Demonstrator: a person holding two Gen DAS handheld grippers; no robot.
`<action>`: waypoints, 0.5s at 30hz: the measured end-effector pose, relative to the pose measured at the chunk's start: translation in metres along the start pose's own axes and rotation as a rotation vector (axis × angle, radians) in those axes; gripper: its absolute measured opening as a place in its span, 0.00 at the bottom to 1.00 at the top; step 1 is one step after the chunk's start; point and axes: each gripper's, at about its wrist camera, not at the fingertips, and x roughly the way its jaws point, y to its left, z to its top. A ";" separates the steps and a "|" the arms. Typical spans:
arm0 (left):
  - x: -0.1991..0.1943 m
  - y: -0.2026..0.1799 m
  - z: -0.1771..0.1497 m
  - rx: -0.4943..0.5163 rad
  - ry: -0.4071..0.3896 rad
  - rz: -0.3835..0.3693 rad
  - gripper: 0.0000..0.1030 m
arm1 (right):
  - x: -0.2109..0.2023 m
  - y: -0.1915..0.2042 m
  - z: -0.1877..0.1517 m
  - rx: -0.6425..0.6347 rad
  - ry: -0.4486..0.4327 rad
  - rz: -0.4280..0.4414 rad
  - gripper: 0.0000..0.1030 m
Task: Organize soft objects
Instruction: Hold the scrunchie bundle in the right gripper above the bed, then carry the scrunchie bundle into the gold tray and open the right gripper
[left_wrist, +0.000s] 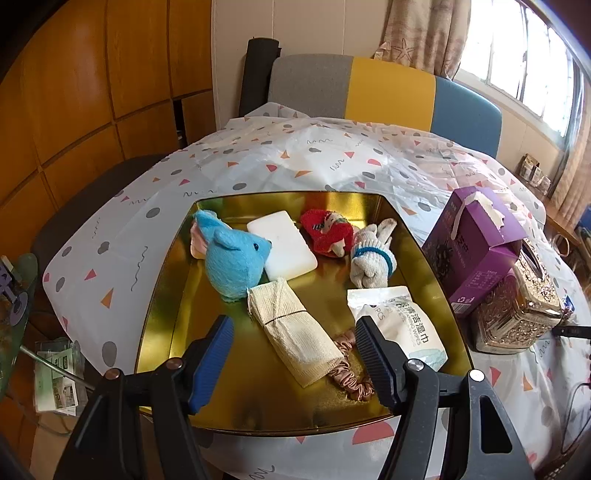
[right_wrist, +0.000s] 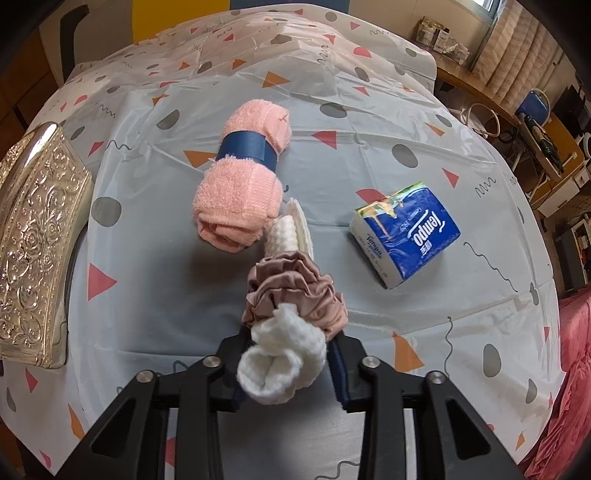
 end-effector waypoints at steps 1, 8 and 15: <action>0.001 0.000 -0.001 -0.001 0.003 -0.002 0.67 | 0.001 0.000 0.000 -0.004 0.004 -0.005 0.27; 0.007 0.004 -0.006 -0.010 0.027 -0.011 0.67 | 0.002 -0.002 -0.001 0.006 0.009 0.002 0.26; 0.008 0.019 -0.005 -0.056 0.034 -0.019 0.67 | 0.003 -0.003 0.000 0.028 0.011 0.036 0.26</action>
